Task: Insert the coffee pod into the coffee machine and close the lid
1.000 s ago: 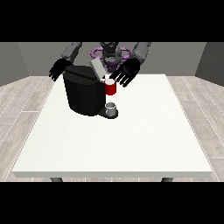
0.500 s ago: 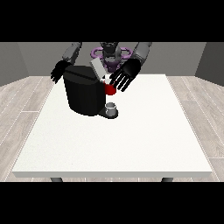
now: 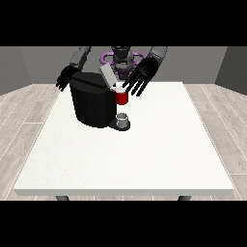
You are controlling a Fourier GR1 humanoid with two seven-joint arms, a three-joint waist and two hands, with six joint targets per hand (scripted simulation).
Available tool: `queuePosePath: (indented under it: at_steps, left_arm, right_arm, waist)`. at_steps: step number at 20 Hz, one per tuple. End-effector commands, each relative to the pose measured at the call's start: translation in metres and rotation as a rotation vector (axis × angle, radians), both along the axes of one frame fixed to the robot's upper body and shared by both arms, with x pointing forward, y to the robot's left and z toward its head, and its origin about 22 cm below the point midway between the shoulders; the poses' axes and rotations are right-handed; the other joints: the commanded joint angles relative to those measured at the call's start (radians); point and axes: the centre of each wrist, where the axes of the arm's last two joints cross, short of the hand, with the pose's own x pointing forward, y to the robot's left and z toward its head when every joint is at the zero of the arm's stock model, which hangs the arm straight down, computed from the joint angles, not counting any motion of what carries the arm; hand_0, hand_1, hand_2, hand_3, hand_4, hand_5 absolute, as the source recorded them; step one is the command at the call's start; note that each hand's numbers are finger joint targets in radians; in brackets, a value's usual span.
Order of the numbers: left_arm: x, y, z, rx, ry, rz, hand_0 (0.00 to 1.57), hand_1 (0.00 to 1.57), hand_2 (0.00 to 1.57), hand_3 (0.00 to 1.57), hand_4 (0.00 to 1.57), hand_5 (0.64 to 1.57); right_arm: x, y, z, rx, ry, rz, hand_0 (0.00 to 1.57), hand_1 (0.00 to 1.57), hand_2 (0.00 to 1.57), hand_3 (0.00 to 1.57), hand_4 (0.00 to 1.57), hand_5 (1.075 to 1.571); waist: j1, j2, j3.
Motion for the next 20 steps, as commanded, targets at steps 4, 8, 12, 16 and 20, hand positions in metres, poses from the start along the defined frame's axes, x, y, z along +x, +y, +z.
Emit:
queuePosePath:
  at_steps: [4,8,12,16,20]
  left_arm:
    - [-0.004,-0.009,-0.041,0.003,0.053,-0.014,0.00,0.00,0.00,0.00,0.00,1.571]
    - [-0.008,-0.006,-0.056,-0.068,0.080,-0.025,0.00,0.00,0.00,0.00,0.00,1.571]
    - [-0.007,-0.010,-0.065,-0.295,0.133,0.001,0.00,0.00,0.00,0.00,0.00,1.571]
    - [-0.022,-0.018,-0.127,-0.605,0.176,-0.027,0.00,0.00,0.00,0.00,0.25,1.571]
    - [-0.049,-0.023,-0.196,-0.774,0.335,-0.005,0.00,0.00,0.00,0.00,0.00,1.571]
  right_arm:
    - [-0.014,-0.014,-0.023,-0.021,0.067,-0.041,0.00,0.00,0.00,0.00,0.42,1.571]
    - [-0.019,-0.024,-0.028,0.025,0.101,-0.059,0.00,0.00,0.00,0.00,0.38,1.571]
    - [-0.026,-0.036,-0.037,0.036,0.126,-0.092,0.00,0.00,0.00,0.00,0.39,1.571]
    - [-0.050,-0.052,-0.063,0.026,0.180,-0.160,0.00,0.00,0.00,0.00,0.42,1.571]
    - [-0.073,-0.049,-0.079,0.026,0.264,-0.172,0.00,0.00,0.00,0.00,0.45,1.571]
  waist:
    - [0.043,-0.088,-0.0003]
    - [0.070,-0.126,-0.0003]
    - [0.093,-0.182,-0.0007]
    - [0.173,-0.268,-0.0016]
    - [0.220,-0.405,-0.0010]
